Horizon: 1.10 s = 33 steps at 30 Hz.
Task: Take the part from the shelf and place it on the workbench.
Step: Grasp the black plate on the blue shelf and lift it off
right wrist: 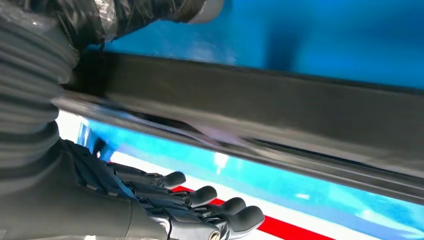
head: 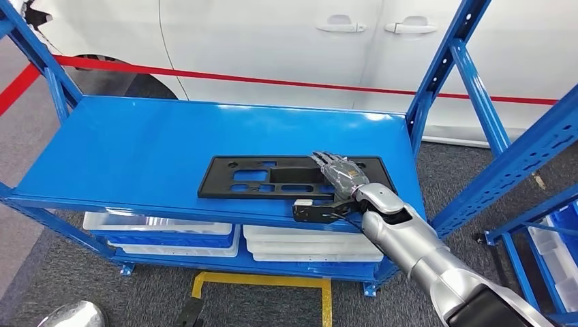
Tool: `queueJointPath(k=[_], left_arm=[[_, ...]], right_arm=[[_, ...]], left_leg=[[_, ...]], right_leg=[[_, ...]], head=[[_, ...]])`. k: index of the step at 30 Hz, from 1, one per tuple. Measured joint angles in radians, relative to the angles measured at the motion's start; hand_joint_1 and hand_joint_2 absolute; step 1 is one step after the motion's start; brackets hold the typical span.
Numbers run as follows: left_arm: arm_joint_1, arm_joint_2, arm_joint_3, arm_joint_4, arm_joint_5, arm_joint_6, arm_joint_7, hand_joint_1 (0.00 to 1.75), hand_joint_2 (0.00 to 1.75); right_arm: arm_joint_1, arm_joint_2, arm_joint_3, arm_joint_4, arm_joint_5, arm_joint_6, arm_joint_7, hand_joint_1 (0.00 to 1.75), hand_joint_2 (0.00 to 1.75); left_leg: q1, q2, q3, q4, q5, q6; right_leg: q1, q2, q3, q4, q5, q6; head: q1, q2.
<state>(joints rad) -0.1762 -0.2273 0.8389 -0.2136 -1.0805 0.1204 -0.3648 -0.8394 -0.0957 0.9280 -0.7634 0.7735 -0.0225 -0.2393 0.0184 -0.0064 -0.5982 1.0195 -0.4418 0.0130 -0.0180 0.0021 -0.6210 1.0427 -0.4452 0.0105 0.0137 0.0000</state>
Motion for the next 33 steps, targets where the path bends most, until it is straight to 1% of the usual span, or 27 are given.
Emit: queueJointPath(k=[1,3,4,5,6,7,8,9,10,11,12,13,14,15,18,19,20,21,23,24,25,26,27,29,30,32,33], left_arm=[[0.000,0.000,0.000,0.000,0.001,0.001,0.000,0.00,0.00],[0.000,0.000,0.000,0.000,0.002,0.001,0.000,0.00,0.00],[0.000,0.000,0.000,0.000,0.002,0.002,0.000,0.00,0.00],[0.000,0.000,0.000,0.000,0.002,0.002,0.000,0.00,0.00],[0.000,0.000,0.000,0.000,0.002,0.002,0.000,0.00,0.00],[0.001,0.000,0.000,0.000,0.002,0.002,0.000,0.00,0.00],[0.001,0.001,0.000,0.000,0.002,0.002,0.000,0.00,0.00],[0.002,0.001,0.000,0.000,0.003,0.002,0.000,0.00,0.00],[0.003,0.001,0.000,0.000,0.003,0.002,0.000,0.00,0.00],[0.003,0.001,0.000,0.000,0.003,0.002,0.000,0.00,0.00],[0.003,0.001,0.000,0.000,0.003,0.002,0.000,0.00,0.00],[0.003,0.001,0.000,0.000,0.003,0.002,0.000,0.00,0.00],[0.002,0.002,0.000,0.000,0.003,0.002,0.000,0.00,0.00],[0.002,0.002,0.000,0.000,0.004,0.002,0.001,0.00,0.00],[0.005,0.003,0.000,0.000,0.006,0.004,0.002,0.00,0.00],[0.005,0.003,0.000,0.000,0.006,0.005,0.003,0.00,0.00],[0.004,0.003,0.000,0.000,0.007,0.006,0.003,0.00,0.00],[0.003,0.003,0.000,0.000,0.007,0.006,0.003,0.00,0.00],[0.003,0.003,-0.001,0.000,0.008,0.007,0.004,0.00,0.00],[0.004,0.003,-0.001,0.000,0.008,0.007,0.004,0.00,0.00],[0.004,0.003,-0.001,0.000,0.008,0.007,0.005,0.00,0.00],[0.005,0.003,-0.001,0.000,0.009,0.007,0.005,0.00,0.00],[0.005,0.003,-0.001,0.000,0.009,0.006,0.005,0.00,0.00],[0.004,0.003,-0.001,0.000,0.010,0.006,0.005,0.00,0.00],[0.004,0.003,-0.002,0.000,0.011,0.006,0.005,0.00,0.00],[0.005,0.003,-0.002,0.000,0.012,0.006,0.005,0.00,0.00],[0.005,0.003,-0.002,0.000,0.012,0.006,0.005,0.00,0.00]], right_arm=[[-0.001,0.000,0.000,0.002,0.002,-0.003,0.000,0.00,1.75],[-0.003,0.000,-0.004,0.006,0.005,-0.007,0.000,0.00,1.75],[-0.004,0.000,-0.006,0.007,0.007,-0.007,0.001,0.01,1.75],[-0.005,0.000,-0.008,0.009,0.008,-0.008,0.002,0.04,1.75],[-0.005,0.000,-0.008,0.011,0.008,-0.008,0.002,0.19,1.75],[-0.005,0.000,-0.009,0.013,0.009,-0.008,0.003,0.56,1.75],[-0.004,0.000,-0.009,0.015,0.010,-0.008,0.003,0.96,1.75],[-0.002,0.000,-0.009,0.017,0.011,-0.008,0.003,1.34,1.75],[-0.001,0.000,-0.009,0.018,0.013,-0.010,0.003,1.63,1.75],[0.000,0.000,-0.009,0.020,0.016,-0.013,0.003,1.69,1.75],[0.000,0.000,-0.010,0.022,0.019,-0.017,0.003,1.71,1.75],[0.000,0.000,-0.010,0.023,0.022,-0.021,0.003,1.74,1.75],[0.000,0.000,-0.011,0.024,0.024,-0.024,0.003,1.75,1.75],[0.001,-0.001,-0.012,0.025,0.026,-0.027,0.004,1.75,1.75],[0.003,-0.001,-0.020,0.025,0.036,-0.041,0.006,1.75,1.75],[0.003,-0.002,-0.023,0.025,0.039,-0.044,0.006,1.75,1.75],[0.003,-0.002,-0.026,0.025,0.042,-0.047,0.006,1.75,1.75],[0.004,-0.003,-0.029,0.025,0.043,-0.049,0.005,1.75,1.75],[0.013,-0.004,-0.031,0.025,0.047,-0.054,0.005,1.75,1.75],[0.021,-0.005,-0.033,0.025,0.050,-0.057,0.005,1.75,1.75],[0.028,-0.006,-0.035,0.024,0.053,-0.061,0.005,1.75,1.75],[0.033,-0.006,-0.038,0.021,0.056,-0.066,0.005,1.75,1.75],[0.035,-0.006,-0.042,0.017,0.058,-0.071,0.004,1.75,1.75],[0.038,-0.008,-0.053,0.004,0.063,-0.087,0.005,1.75,1.75],[0.042,-0.008,-0.059,-0.005,0.069,-0.098,0.007,1.75,1.75],[0.055,-0.008,-0.071,-0.031,0.088,-0.124,0.015,1.75,1.75],[0.064,-0.009,-0.079,-0.047,0.102,-0.139,0.024,1.75,1.75]], left_leg=[[-0.001,0.000,0.000,0.000,0.000,-0.005],[0.001,0.001,0.002,0.001,-0.004,-0.016],[0.003,0.001,-0.003,0.017,-0.017,-0.021],[0.003,0.002,-0.019,0.053,-0.040,-0.024],[0.004,0.002,-0.045,0.112,-0.072,-0.026],[0.004,0.002,-0.078,0.183,-0.104,-0.028],[0.004,0.002,-0.108,0.247,-0.127,-0.029],[0.004,0.002,-0.127,0.284,-0.134,-0.029],[0.004,0.002,-0.126,0.282,-0.120,-0.028],[0.004,0.002,-0.107,0.240,-0.091,-0.025],[0.003,0.002,-0.074,0.170,-0.054,-0.021],[0.001,0.002,-0.039,0.099,-0.027,-0.015],[-0.001,0.002,-0.013,0.044,-0.009,-0.010],[-0.004,0.002,0.001,0.011,-0.003,-0.007],[-0.005,0.002,0.007,-0.006,0.001,0.003],[-0.003,0.004,0.010,-0.012,0.004,0.009],[0.000,0.005,0.013,-0.018,0.007,0.014],[0.002,0.007,0.015,-0.021,0.009,0.018],[0.001,0.007,0.015,-0.022,0.010,0.022],[0.001,0.007,0.015,-0.022,0.010,0.022],[0.001,0.006,0.015,-0.020,0.009,0.021],[0.002,0.006,0.015,-0.018,0.008,0.020],[0.002,0.005,0.015,-0.014,0.005,0.017],[0.001,0.003,0.011,-0.003,-0.003,0.008],[-0.001,0.003,0.008,0.001,-0.005,0.003],[-0.003,0.002,0.005,0.002,-0.004,-0.007],[-0.001,0.002,0.003,0.002,-0.005,-0.013]], right_leg=[[0.004,0.001,0.002,-0.001,-0.001,-0.006],[0.002,0.002,0.004,-0.005,0.001,-0.021],[0.000,0.001,0.007,-0.008,0.003,-0.029],[-0.002,0.000,0.009,-0.011,0.004,-0.036],[-0.001,-0.001,0.010,-0.012,0.005,-0.042],[0.000,-0.001,0.009,-0.012,0.004,-0.045],[0.002,-0.001,0.009,-0.012,0.004,-0.046],[0.003,-0.001,0.010,-0.012,0.004,-0.047],[0.005,-0.001,0.011,-0.011,0.003,-0.047],[0.006,0.000,0.012,-0.011,0.003,-0.047],[0.006,0.001,0.013,-0.011,0.003,-0.046],[0.008,0.001,0.012,-0.010,0.002,-0.044],[0.010,0.002,0.011,-0.009,0.002,-0.040],[0.011,0.003,0.009,-0.009,0.002,-0.036],[0.010,0.004,0.008,-0.010,0.004,-0.018],[0.010,0.003,0.004,0.001,-0.006,-0.013],[0.009,0.003,-0.008,0.028,-0.025,-0.009],[0.007,0.003,-0.030,0.077,-0.054,-0.006],[0.005,0.003,-0.091,0.206,-0.111,-0.001],[0.003,0.002,-0.113,0.252,-0.122,0.001],[0.001,0.002,-0.119,0.262,-0.114,0.003],[-0.002,0.001,-0.105,0.231,-0.087,0.004],[-0.004,0.000,-0.075,0.168,-0.050,0.003],[-0.003,0.000,-0.016,0.045,-0.005,0.000],[-0.001,0.000,-0.002,0.014,0.001,-0.003],[0.005,0.001,0.000,0.004,-0.002,-0.013],[0.004,0.000,0.000,0.002,-0.001,-0.019]], head=[[0.000,0.000],[0.000,0.000],[-0.001,0.000],[-0.001,0.000],[-0.001,0.000],[-0.001,0.000],[-0.001,0.000],[-0.001,0.000],[-0.001,0.000],[-0.001,0.000],[-0.001,0.000],[-0.001,0.000],[-0.001,0.000],[-0.001,0.000],[-0.001,0.000],[0.000,0.000],[0.000,0.000],[0.001,0.000],[0.001,0.000],[0.002,0.000],[0.002,0.000],[0.002,0.000],[0.002,0.000],[0.001,0.000],[0.001,0.000],[0.000,0.000],[0.000,0.000]])
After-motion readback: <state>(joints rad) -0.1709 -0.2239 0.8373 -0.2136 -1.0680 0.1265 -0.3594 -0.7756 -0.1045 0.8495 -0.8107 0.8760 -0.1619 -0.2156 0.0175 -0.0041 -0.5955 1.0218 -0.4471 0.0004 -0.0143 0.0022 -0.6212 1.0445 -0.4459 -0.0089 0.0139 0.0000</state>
